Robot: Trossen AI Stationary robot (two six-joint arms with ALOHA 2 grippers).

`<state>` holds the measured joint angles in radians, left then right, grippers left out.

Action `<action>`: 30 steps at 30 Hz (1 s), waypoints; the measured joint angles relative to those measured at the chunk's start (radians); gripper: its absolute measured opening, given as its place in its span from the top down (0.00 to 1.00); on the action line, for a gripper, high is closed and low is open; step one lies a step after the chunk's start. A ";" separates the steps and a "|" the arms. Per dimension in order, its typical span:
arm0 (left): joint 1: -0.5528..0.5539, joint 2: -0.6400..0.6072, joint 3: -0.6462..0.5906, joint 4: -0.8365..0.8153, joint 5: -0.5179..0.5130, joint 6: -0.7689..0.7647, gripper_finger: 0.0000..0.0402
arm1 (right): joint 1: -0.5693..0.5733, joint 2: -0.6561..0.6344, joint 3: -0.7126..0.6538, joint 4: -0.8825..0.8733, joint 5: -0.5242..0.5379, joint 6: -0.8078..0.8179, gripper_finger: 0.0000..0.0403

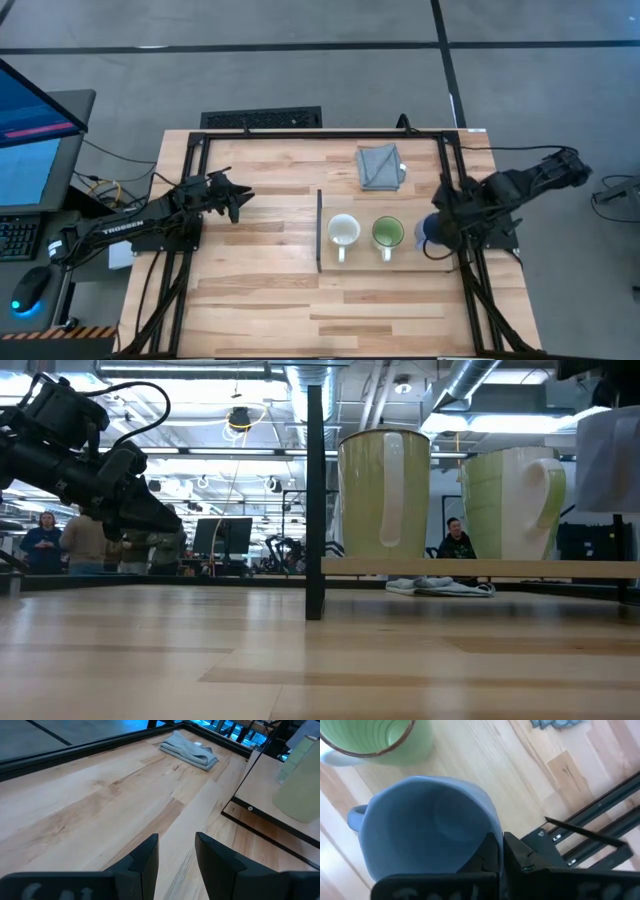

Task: Stack small to large cups/mugs on shelf
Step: Put the blue mug on the shelf

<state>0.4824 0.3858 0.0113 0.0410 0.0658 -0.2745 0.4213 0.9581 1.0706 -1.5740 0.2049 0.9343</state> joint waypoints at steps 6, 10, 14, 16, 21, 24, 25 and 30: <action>0.000 0.000 0.000 0.002 0.000 -0.014 0.70 | -0.087 -0.046 0.000 0.002 -0.025 -0.114 0.96; 0.000 0.000 0.000 0.000 -0.018 -0.034 0.70 | -0.114 -0.071 0.000 0.002 -0.043 -0.189 0.96; 0.000 0.000 0.000 -0.001 -0.075 -0.045 0.70 | -0.135 -0.075 0.000 0.004 -0.052 -0.262 0.96; 0.000 0.000 0.000 -0.001 -0.082 -0.045 0.70 | -0.145 -0.078 0.000 0.002 -0.065 -0.294 0.96; 0.000 0.000 0.000 0.014 -0.053 -0.012 0.70 | -0.163 -0.077 0.000 0.002 -0.102 -0.383 0.96; 0.000 0.000 0.000 0.024 -0.022 0.020 0.70 | -0.173 -0.077 -0.016 0.006 -0.112 -0.431 0.96; 0.000 0.000 0.000 0.024 -0.017 0.026 0.70 | -0.177 -0.076 -0.025 0.002 -0.123 -0.445 0.96; -0.001 0.000 0.000 0.024 -0.018 0.008 0.70 | -0.190 -0.076 -0.094 0.003 -0.170 -0.502 0.96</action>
<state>0.4817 0.3855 0.0113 0.0654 0.0479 -0.2667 0.2314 0.8825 0.9763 -1.5707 0.0345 0.4319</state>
